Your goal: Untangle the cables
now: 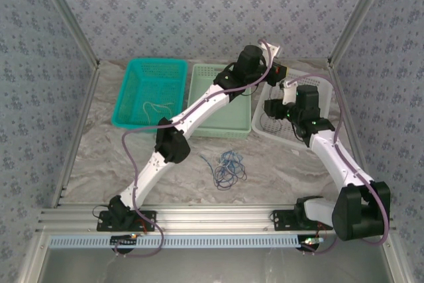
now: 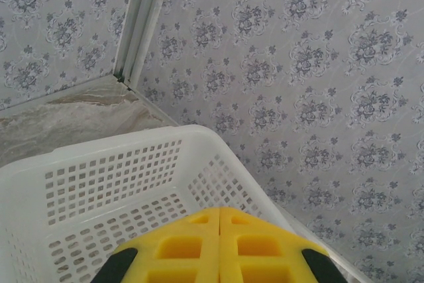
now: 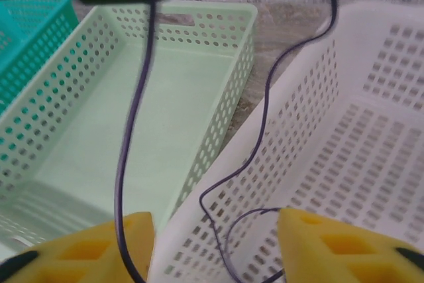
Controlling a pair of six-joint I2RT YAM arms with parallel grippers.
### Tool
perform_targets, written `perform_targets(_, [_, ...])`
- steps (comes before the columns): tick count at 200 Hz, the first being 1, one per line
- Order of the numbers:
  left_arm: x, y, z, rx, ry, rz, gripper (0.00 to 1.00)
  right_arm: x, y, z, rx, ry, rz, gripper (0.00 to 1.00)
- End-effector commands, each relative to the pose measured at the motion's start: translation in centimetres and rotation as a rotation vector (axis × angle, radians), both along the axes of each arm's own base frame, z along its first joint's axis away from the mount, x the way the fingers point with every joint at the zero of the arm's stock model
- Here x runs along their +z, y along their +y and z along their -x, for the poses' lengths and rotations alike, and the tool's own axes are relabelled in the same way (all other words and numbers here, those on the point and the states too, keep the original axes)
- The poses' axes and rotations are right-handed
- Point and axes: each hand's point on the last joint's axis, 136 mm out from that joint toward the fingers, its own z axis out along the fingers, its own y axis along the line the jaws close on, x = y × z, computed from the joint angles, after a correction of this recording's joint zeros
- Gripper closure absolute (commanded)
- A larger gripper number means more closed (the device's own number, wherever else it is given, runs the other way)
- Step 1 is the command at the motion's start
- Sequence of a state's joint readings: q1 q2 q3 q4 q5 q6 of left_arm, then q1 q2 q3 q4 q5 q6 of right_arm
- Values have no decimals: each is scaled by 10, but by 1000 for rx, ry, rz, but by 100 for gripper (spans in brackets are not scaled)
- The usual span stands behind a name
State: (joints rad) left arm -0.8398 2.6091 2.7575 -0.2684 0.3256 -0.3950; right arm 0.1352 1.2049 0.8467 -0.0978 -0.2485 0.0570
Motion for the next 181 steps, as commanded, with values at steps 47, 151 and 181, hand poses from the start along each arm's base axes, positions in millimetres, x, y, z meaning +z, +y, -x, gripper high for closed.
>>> perform_targets(47, [22, 13, -11, 28, 7, 50, 87, 43, -56, 23, -156, -25, 59, 98])
perform_targets(151, [-19, 6, 0, -36, 69, -44, 1, 51, -122, 31, -358, 159, 110, 100])
perform_targets(181, [-24, 13, 9, -30, 99, -111, 1, 9, -121, 23, -340, 288, 95, 99])
